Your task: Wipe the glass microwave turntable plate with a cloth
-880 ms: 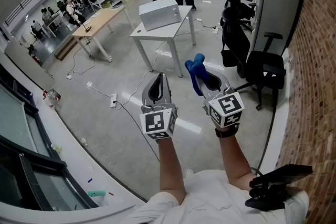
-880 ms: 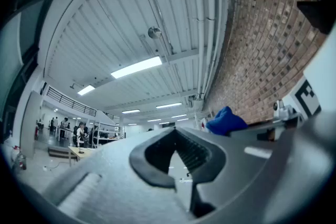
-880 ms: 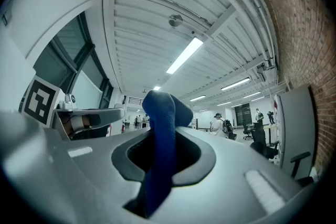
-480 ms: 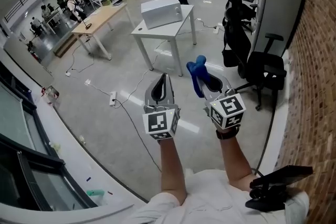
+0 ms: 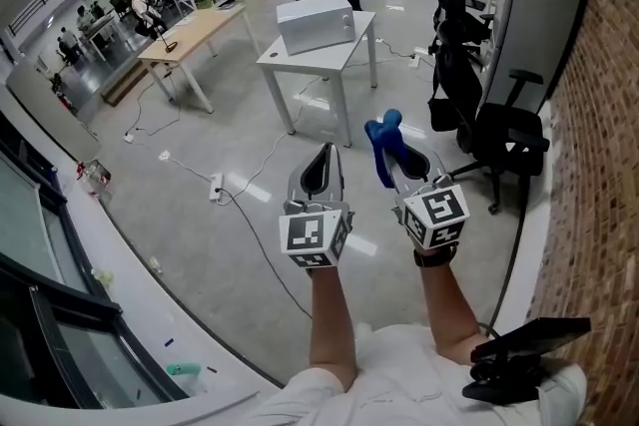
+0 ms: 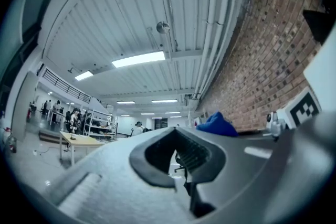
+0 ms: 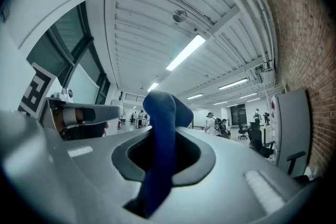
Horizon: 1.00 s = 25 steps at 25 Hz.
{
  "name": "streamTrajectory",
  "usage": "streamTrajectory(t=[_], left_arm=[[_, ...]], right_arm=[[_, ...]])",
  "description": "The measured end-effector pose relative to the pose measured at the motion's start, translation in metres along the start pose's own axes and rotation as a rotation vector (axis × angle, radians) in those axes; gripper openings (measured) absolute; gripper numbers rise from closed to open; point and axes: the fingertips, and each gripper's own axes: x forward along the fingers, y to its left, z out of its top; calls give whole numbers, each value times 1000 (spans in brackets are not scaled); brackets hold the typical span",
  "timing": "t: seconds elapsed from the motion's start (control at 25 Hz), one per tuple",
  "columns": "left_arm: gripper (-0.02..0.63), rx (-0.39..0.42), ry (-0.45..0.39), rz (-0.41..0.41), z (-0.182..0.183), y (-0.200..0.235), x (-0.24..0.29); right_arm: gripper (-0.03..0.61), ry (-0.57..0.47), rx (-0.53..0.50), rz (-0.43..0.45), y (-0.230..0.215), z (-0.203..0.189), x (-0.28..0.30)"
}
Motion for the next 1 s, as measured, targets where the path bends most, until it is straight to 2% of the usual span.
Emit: streamTrajectory(t=[0.12, 0.32, 0.4, 0.6, 0.8, 1.0], left_arm=[[3, 15, 22, 7, -5, 16, -9], [2, 36, 88, 25, -23, 38, -12], [2, 42, 107, 30, -30, 45, -11], [2, 43, 110, 74, -42, 64, -6], [2, 102, 142, 106, -59, 74, 19], [2, 83, 180, 129, -68, 76, 65]], right_arm=[[54, 13, -9, -30, 11, -6, 7], [54, 37, 32, -41, 27, -17, 18], [54, 62, 11, -58, 31, -23, 23], [54, 108, 20, -101, 25, -36, 30], [55, 93, 74, -66, 10, -40, 49], [55, 92, 92, -25, -25, -44, 83]])
